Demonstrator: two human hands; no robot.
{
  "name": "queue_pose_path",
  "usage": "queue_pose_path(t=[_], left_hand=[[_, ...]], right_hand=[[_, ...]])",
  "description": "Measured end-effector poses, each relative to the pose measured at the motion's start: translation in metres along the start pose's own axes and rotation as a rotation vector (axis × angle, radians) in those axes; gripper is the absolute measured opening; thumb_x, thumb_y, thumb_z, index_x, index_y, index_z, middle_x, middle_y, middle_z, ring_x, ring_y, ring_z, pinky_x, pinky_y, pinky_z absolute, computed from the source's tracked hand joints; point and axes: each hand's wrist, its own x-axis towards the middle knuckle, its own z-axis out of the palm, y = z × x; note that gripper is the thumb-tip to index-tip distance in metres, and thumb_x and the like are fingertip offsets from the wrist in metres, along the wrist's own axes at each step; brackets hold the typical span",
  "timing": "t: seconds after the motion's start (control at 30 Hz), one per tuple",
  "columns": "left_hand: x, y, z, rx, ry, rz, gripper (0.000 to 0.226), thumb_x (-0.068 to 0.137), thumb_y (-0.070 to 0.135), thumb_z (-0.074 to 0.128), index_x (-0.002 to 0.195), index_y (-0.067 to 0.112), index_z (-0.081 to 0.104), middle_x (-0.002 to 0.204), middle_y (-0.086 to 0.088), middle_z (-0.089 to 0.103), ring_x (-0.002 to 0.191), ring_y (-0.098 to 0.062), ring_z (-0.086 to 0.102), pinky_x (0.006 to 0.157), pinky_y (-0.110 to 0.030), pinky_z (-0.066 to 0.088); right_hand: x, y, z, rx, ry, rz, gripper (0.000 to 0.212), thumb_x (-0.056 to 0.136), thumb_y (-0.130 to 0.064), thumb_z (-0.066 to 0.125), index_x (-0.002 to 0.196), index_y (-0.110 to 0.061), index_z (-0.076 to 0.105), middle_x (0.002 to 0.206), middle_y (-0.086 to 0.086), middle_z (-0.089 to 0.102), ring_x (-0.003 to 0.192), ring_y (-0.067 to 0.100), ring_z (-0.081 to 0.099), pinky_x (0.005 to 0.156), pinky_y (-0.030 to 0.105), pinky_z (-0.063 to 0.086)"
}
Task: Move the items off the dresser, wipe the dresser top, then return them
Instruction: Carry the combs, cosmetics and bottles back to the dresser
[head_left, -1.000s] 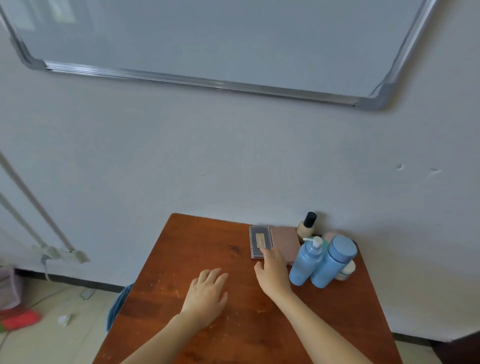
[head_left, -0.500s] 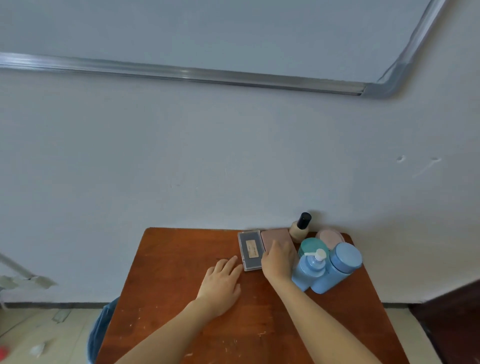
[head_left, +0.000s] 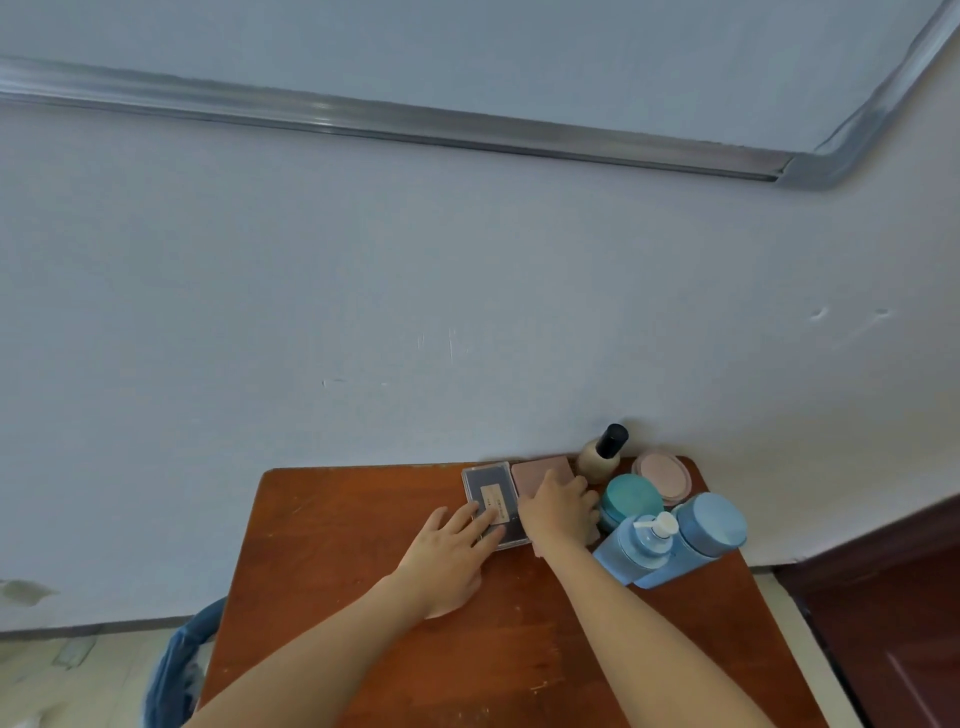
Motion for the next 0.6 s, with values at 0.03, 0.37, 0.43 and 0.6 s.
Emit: queue_pose_path(t=[0.03, 0.37, 0.43, 0.6], left_hand=[[-0.003, -0.003, 0.002, 0.01, 0.028, -0.002, 0.054, 0.096, 0.029, 0.031, 0.146, 0.021, 0.013, 0.156, -0.004, 0.007, 0.144, -0.025, 0.002, 0.115, -0.046, 0.005], [-0.086, -0.033, 0.02, -0.07, 0.118, -0.251, 0.037, 0.073, 0.04, 0.044, 0.102, 0.038, 0.066, 0.113, 0.013, 0.066, 0.11, -0.015, 0.06, 0.086, -0.037, 0.051], [-0.101, -0.034, 0.03, -0.067, 0.161, -0.31, 0.034, 0.071, 0.041, 0.039, 0.088, 0.038, 0.068, 0.102, 0.017, 0.068, 0.1, -0.011, 0.062, 0.077, -0.035, 0.054], [-0.114, -0.021, 0.029, -0.099, 0.295, -0.465, 0.024, 0.073, 0.039, 0.045, 0.067, 0.033, 0.068, 0.08, 0.015, 0.071, 0.083, -0.014, 0.068, 0.07, -0.036, 0.056]], right_hand=[[-0.001, -0.002, 0.0, 0.003, -0.003, -0.013, 0.043, 0.09, -0.036, 0.045, 0.126, -0.013, 0.041, 0.131, 0.017, 0.039, 0.118, 0.033, 0.038, 0.095, 0.04, 0.036], [-0.065, -0.026, 0.028, -0.019, -0.036, -0.351, 0.054, 0.086, -0.041, 0.051, 0.133, -0.02, 0.034, 0.135, 0.011, 0.033, 0.122, 0.029, 0.031, 0.097, 0.038, 0.035], [-0.074, -0.02, 0.033, 0.007, -0.045, -0.366, 0.057, 0.085, -0.04, 0.053, 0.135, -0.022, 0.031, 0.139, 0.011, 0.028, 0.126, 0.029, 0.029, 0.1, 0.036, 0.033], [-0.092, 0.0, 0.038, 0.006, -0.103, -0.344, 0.068, 0.083, -0.037, 0.057, 0.139, -0.025, 0.022, 0.142, 0.014, 0.025, 0.127, 0.03, 0.03, 0.107, 0.036, 0.029]])
